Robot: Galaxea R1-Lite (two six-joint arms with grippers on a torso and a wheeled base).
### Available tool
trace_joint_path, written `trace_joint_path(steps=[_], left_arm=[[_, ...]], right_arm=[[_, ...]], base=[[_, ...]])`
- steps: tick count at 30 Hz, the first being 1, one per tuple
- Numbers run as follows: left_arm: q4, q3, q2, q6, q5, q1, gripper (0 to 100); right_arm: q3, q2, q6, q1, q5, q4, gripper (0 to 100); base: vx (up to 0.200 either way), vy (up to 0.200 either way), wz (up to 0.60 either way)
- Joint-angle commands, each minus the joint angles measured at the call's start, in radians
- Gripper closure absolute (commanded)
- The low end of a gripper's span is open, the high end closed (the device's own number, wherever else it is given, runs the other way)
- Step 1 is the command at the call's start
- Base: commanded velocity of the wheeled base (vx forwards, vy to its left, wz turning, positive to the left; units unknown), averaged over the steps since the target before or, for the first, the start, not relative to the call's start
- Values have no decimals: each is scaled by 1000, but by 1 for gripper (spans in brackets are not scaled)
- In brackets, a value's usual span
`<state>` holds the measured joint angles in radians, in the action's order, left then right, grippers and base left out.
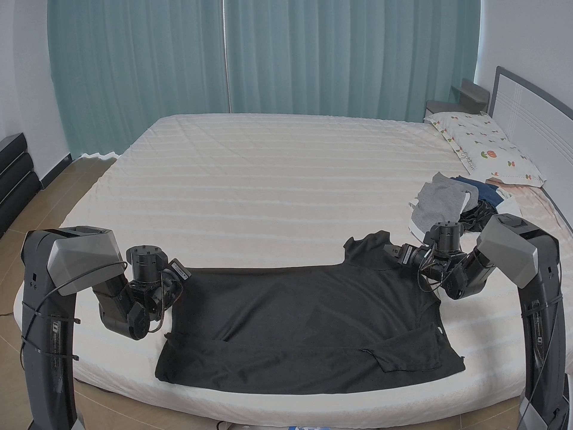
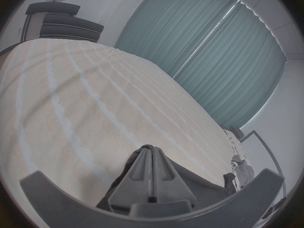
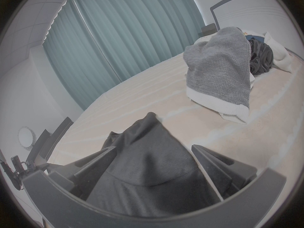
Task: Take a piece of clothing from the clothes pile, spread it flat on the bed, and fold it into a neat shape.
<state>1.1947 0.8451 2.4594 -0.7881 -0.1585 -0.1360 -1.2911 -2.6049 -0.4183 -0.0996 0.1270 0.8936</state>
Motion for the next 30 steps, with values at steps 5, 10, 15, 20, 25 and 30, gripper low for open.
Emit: trace_joint_path(steps=[5, 10, 15, 20, 25, 30], left_arm=[[0, -6, 1, 1, 2, 7, 100], [0, -6, 0, 1, 2, 9, 100], [0, -3, 1, 1, 2, 13, 100], [0, -1, 1, 1, 2, 13, 100], [0, 2, 0, 1, 2, 15, 100], [2, 6, 0, 3, 2, 15, 100]], right_arm=[[-63, -58, -2, 6, -7, -4, 0], [-51, -61, -4, 4, -7, -2, 0], [-50, -53, -33, 8, -6, 1, 100], [-45, -35, -74, 31, -6, -2, 100], [-16, -24, -80, 57, -3, 11, 100], [35, 19, -88, 70, 6, 61, 100]], base=[[0, 0, 0], [0, 0, 0], [0, 0, 0], [0, 0, 0], [0, 0, 0], [0, 0, 0]])
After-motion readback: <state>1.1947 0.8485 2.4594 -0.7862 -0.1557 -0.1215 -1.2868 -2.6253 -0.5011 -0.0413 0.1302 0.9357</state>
